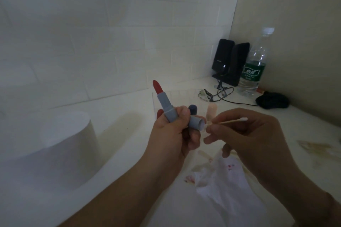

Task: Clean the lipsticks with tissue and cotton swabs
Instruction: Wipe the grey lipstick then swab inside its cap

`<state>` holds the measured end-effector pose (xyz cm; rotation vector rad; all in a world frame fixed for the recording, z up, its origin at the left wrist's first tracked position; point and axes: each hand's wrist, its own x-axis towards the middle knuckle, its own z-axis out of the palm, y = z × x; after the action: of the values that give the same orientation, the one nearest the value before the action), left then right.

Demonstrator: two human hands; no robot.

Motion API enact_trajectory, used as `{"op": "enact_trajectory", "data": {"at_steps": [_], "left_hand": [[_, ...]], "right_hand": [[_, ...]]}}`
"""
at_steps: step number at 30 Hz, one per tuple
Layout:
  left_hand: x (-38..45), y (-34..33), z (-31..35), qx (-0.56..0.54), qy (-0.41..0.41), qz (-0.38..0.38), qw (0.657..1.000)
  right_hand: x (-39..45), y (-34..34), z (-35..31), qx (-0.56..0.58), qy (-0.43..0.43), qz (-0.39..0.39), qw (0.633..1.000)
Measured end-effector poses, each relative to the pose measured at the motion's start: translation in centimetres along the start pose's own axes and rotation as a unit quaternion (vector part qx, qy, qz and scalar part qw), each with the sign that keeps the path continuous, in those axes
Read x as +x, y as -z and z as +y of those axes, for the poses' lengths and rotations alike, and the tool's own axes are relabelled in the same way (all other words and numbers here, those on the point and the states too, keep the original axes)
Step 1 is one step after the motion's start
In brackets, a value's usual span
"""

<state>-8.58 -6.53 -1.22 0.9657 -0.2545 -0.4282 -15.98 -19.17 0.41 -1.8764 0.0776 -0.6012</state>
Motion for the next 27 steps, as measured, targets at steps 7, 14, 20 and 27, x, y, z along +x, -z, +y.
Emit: {"op": "enact_trajectory", "data": {"at_steps": [7,14,20,27], "left_hand": [[0.1,0.1,-0.1,0.025,-0.027,0.018,0.999],[0.0,0.2,-0.5,0.088,-0.066,0.001,0.994],[-0.1,0.3,-0.5,0.092,-0.074,-0.011,0.993],[-0.2,0.0,-1.0,0.068,-0.060,-0.009,0.996]], "right_hand": [[-0.4,-0.3,0.5,-0.169,0.062,0.045,0.983],[-0.9,-0.4,0.3,-0.186,0.108,0.008,0.977],[-1.0,-0.4,0.4,-0.158,0.101,-0.019,0.982],[-0.8,0.0,0.6,-0.290,0.168,0.043,0.941]]}}
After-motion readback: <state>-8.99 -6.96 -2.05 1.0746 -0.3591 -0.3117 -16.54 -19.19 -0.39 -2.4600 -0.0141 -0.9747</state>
